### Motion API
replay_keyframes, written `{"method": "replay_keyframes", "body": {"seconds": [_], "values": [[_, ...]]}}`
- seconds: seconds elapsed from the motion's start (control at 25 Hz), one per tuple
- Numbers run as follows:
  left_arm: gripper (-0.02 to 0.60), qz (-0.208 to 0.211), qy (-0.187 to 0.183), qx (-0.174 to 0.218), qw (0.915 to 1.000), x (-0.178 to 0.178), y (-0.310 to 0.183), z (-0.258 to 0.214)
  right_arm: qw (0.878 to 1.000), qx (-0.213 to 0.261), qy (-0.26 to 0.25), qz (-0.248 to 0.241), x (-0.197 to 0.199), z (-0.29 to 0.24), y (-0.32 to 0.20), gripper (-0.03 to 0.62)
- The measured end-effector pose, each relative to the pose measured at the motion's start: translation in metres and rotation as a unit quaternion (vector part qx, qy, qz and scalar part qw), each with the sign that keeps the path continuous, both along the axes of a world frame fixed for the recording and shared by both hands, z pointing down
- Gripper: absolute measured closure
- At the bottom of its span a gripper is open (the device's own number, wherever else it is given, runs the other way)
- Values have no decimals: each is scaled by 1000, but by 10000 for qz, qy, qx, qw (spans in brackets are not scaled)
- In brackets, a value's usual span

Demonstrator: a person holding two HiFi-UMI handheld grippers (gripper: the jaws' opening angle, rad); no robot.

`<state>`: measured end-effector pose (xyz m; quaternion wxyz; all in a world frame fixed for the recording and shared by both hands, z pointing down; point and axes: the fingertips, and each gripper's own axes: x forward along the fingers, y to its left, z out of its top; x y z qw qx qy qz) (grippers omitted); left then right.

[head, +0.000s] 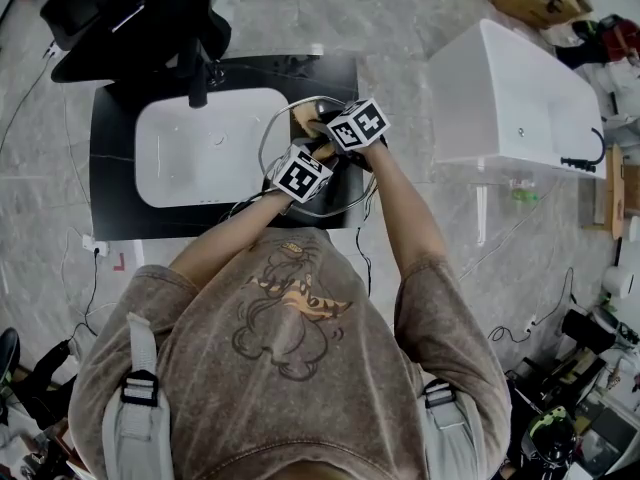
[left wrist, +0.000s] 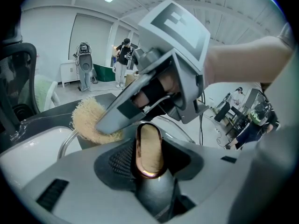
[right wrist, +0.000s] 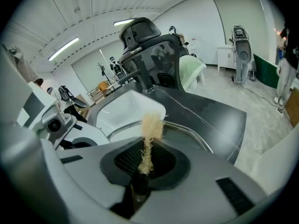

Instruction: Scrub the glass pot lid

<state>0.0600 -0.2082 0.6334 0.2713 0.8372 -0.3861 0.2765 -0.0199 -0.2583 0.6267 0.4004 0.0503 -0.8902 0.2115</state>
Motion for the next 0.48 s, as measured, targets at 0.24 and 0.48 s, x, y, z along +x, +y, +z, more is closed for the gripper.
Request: {"method": "replay_keyframes", "body": {"seconds": [0.24,0.48], "values": [[394,-16,41,-14,10000,0,-2,-2,9992,64,17,388,28,-6,-10,546],[394,32,-4,-160,9999,0,3,-3,9974,-4,-3,721,57,-1,-11,546]]}}
